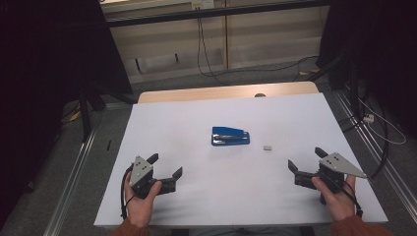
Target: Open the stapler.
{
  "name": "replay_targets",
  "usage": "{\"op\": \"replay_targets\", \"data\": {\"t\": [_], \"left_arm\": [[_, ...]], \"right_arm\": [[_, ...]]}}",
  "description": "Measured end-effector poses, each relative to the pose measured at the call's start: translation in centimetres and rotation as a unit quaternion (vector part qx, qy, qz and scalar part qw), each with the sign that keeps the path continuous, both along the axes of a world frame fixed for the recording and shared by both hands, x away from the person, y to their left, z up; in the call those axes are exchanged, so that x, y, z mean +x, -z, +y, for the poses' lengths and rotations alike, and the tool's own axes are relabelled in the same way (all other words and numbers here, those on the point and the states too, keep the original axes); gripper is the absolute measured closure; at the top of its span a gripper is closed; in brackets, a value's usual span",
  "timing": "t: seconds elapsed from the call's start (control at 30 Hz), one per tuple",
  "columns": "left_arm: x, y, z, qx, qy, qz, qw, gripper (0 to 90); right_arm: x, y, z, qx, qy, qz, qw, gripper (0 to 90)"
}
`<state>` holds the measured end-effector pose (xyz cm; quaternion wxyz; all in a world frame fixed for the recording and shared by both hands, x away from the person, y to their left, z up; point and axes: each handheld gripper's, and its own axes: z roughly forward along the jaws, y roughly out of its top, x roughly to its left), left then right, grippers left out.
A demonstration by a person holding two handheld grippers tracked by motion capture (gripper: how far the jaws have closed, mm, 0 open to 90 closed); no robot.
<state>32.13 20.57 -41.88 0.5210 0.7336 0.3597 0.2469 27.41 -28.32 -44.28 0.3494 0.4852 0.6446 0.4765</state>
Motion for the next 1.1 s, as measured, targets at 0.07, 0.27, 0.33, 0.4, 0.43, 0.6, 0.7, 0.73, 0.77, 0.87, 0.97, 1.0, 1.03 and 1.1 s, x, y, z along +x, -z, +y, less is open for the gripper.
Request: {"op": "replay_targets", "data": {"t": [0.07, 0.27, 0.33, 0.4, 0.43, 0.6, 0.7, 0.73, 0.77, 0.87, 0.97, 1.0, 1.03, 1.1], "left_arm": [[0.0, 0.0, 0.0, 0.008, 0.0, 0.0, 1.0, 3.2], [0.2, 0.1, -0.1, 0.014, 0.001, 0.006, 0.9999, 3.2], [0.2, 0.1, -0.1, 0.014, 0.0, 0.006, 0.9999, 3.2], [0.1, 0.1, 0.1, 0.016, -0.003, 0.008, 0.9998, 3.2], [0.1, 0.1, 0.1, 0.016, -0.003, 0.008, 0.9998, 3.2], [0.2, 0.3, 0.3, 0.015, -0.01, 0.014, 0.9997, 3.2], [0.1, 0.3, 0.3, 0.016, -0.007, 0.014, 0.9997, 3.2], [0.1, 0.3, 0.3, 0.02, -0.001, 0.015, 0.9997, 3.4], [0.1, 0.3, 0.3, 0.02, -0.001, 0.015, 0.9997, 3.9], [0.1, 0.3, 0.2, 0.023, 0.01, 0.018, 0.9995, 4.6], [0.1, 0.2, 0.1, 0.021, 0.014, 0.017, 0.9995, 4.8], [0.1, 0.1, 0.0, 0.016, 0.012, 0.014, 0.9997, 5.2], [0.1, 0.1, 0.0, 0.016, 0.012, 0.014, 0.9997, 5.4], [0.1, 0.1, -0.1, 0.02, 0.009, 0.016, 0.9996, 5.7]], "right_arm": [[0.0, 0.0, 0.0, 0.001, -0.004, 0.003, 1.0, 1.1], [0.0, 0.0, 0.2, 0.005, -0.012, 0.003, 0.9999, 1.1], [0.0, 0.0, 0.2, 0.006, -0.013, 0.003, 0.9999, 1.1], [0.0, -0.2, 0.3, 0.011, -0.023, -0.009, 0.9996, 1.5], [0.0, -0.2, 0.3, 0.011, -0.023, -0.009, 0.9996, 1.5], [0.3, -0.1, 0.7, 0.011, -0.041, -0.005, 0.9991, 1.5], [0.4, 0.0, 1.1, 0.002, -0.051, -0.005, 0.9987, 1.4], [0.6, 0.1, 1.2, 0.002, -0.058, -0.006, 0.9983, 1.4], [0.6, 0.1, 1.2, 0.002, -0.058, -0.006, 0.9983, 1.4], [0.6, 0.1, 1.5, 0.017, -0.069, -0.012, 0.9974, 0.6], [0.6, 0.0, 1.7, 0.023, -0.075, -0.012, 0.9969, 0.3], [0.7, 0.1, 1.9, 0.02, -0.082, -0.011, 0.9964, 0.3], [0.7, 0.1, 1.9, 0.02, -0.082, -0.011, 0.9964, 0.3], [0.8, 0.1, 2.1, 0.02, -0.081, -0.01, 0.9965, 0.3]]}}
